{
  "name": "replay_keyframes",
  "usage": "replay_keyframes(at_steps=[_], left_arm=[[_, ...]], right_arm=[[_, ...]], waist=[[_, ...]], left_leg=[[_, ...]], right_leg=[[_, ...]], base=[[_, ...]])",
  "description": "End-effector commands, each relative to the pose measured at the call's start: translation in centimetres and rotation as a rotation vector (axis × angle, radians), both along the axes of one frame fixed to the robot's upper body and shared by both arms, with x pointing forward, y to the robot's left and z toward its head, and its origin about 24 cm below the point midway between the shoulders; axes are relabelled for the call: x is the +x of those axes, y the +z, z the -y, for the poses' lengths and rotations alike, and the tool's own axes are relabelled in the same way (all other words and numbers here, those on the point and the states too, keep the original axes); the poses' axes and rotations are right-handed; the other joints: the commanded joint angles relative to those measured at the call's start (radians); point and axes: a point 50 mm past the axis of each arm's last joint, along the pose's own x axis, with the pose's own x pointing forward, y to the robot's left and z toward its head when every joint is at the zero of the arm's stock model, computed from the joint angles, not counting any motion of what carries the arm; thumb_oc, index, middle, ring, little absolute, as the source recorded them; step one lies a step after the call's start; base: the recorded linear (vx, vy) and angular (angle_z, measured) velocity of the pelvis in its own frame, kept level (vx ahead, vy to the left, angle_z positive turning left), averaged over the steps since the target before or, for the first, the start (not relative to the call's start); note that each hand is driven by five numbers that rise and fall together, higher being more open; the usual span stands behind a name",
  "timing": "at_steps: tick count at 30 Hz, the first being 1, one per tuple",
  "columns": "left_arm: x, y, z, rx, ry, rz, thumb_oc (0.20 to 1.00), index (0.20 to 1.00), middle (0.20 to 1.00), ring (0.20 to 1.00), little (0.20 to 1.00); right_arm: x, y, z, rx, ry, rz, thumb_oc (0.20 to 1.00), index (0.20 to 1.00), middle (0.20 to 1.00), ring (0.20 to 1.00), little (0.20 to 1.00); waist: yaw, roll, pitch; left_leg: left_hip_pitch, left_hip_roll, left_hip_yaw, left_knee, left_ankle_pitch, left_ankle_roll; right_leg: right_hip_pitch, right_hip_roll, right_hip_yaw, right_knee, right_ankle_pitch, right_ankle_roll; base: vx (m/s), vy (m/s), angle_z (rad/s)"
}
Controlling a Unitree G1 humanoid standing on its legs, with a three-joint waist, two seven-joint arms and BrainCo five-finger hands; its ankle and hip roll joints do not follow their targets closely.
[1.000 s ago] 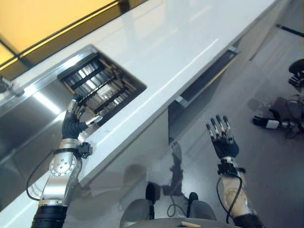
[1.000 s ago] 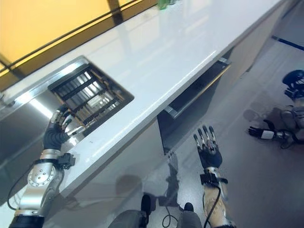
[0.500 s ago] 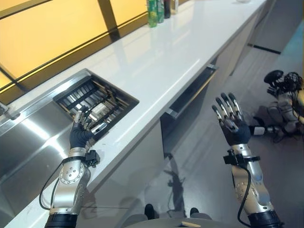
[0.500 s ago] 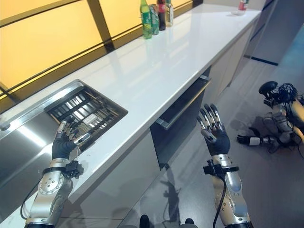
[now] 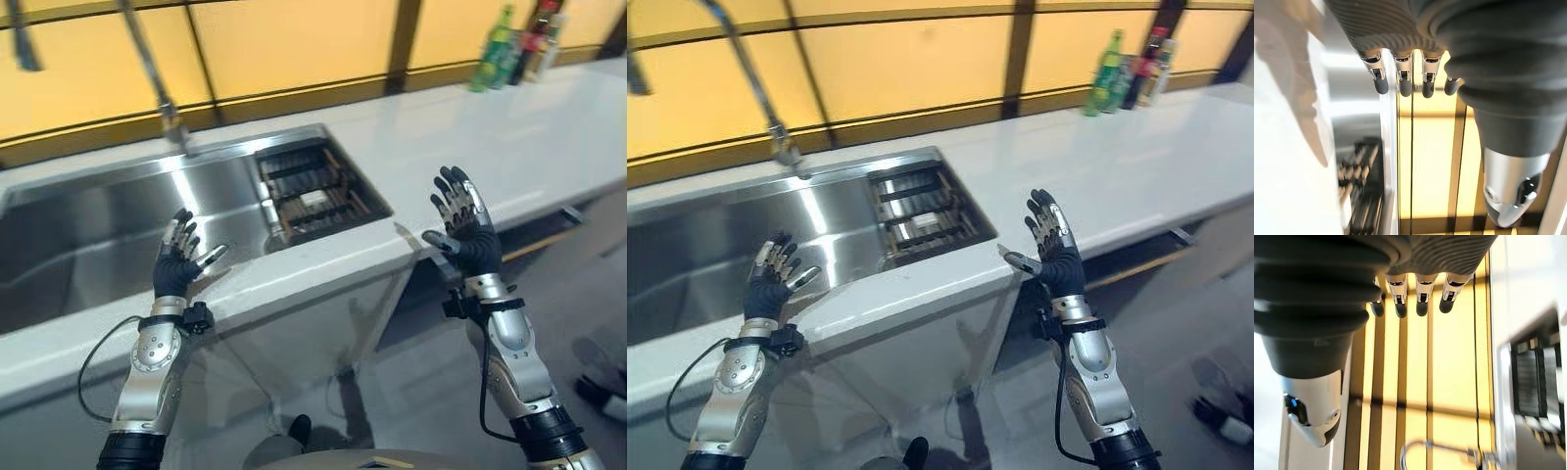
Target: Pick up plates and place into dishwasher.
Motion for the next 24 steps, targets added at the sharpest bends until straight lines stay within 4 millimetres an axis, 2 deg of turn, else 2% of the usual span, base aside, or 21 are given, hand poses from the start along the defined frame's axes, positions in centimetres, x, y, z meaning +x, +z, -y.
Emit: replay_keyframes(at_steps=[1,5,7,9,11,14,17,24], left_arm=[[1.3,3.4,0.5,0.064,-0.032,0.137,1.000,1.000,1.000,1.000,1.000],[0.8,3.4,0.4,0.008,-0.041,0.140,1.000,1.000,1.000,1.000,1.000],[0.8,3.5,0.4,-0.010,-0.060,0.145,1.000,1.000,1.000,1.000,1.000],[1.2,3.4,1.0,-0.053,-0.110,0.132,1.000,1.000,1.000,1.000,1.000],[1.8,3.4,2.0,-0.061,-0.166,0.140,1.000,1.000,1.000,1.000,1.000],[2.1,3.6,2.6,-0.078,-0.175,0.162,1.000,1.000,1.000,1.000,1.000],[2.4,3.8,2.8,-0.090,-0.165,0.175,1.000,1.000,1.000,1.000,1.000],[2.2,3.6,3.2,-0.090,-0.186,0.176,1.000,1.000,1.000,1.000,1.000]], right_arm=[[0.5,3.3,-1.6,-0.038,0.043,0.151,1.000,1.000,1.000,1.000,1.000],[1.0,4.0,-1.7,-0.108,0.027,0.155,1.000,1.000,1.000,1.000,1.000],[1.3,4.0,-1.8,-0.117,0.004,0.161,1.000,1.000,1.000,1.000,1.000],[1.2,4.0,-1.6,-0.124,-0.051,0.171,1.000,1.000,1.000,1.000,1.000],[1.4,3.5,-1.1,-0.143,-0.128,0.159,1.000,1.000,1.000,1.000,1.000],[1.5,3.0,-1.1,-0.136,-0.126,0.147,1.000,1.000,1.000,1.000,1.000],[1.2,2.4,-1.2,-0.135,-0.096,0.126,1.000,1.000,1.000,1.000,1.000],[0.9,2.2,-0.7,-0.082,-0.080,0.101,1.000,1.000,1.000,1.000,1.000]], waist=[[0.017,-0.042,-0.030],[0.057,-0.041,-0.015],[0.067,-0.037,-0.004],[0.060,-0.036,0.004],[0.033,-0.039,0.012],[-0.011,-0.037,0.003],[-0.047,-0.017,-0.019],[-0.056,-0.002,-0.044]], left_leg=[[0.070,-0.004,0.011,0.076,-0.069,0.004],[0.045,0.077,0.032,0.059,-0.014,-0.044],[0.022,0.095,0.046,0.060,0.008,-0.056],[-0.013,0.094,0.110,0.106,0.018,-0.061],[-0.035,0.085,0.229,0.205,-0.005,-0.063],[-0.013,0.056,0.304,0.247,-0.036,-0.046],[0.062,0.080,0.364,0.129,-0.058,-0.041],[0.121,0.095,0.352,0.003,-0.045,-0.051]], right_leg=[[-0.079,-0.071,0.036,-0.121,0.244,0.070],[-0.064,-0.054,-0.052,-0.141,0.236,0.045],[-0.055,-0.047,-0.090,-0.144,0.230,0.033],[-0.045,-0.049,-0.138,-0.145,0.225,0.027],[-0.037,-0.060,-0.185,-0.147,0.224,0.018],[-0.056,-0.062,-0.197,-0.140,0.231,0.014],[-0.058,-0.055,-0.205,-0.148,0.230,0.017],[-0.041,-0.071,-0.198,-0.208,0.258,0.044]], base=[[0.01,-0.287,1.03],[-0.04,-0.290,0.67],[-0.10,-0.209,0.51],[-0.11,-0.131,0.68],[-0.14,-0.052,1.08],[-0.12,0.033,1.15],[0.00,0.078,0.66],[0.01,0.065,0.46]])
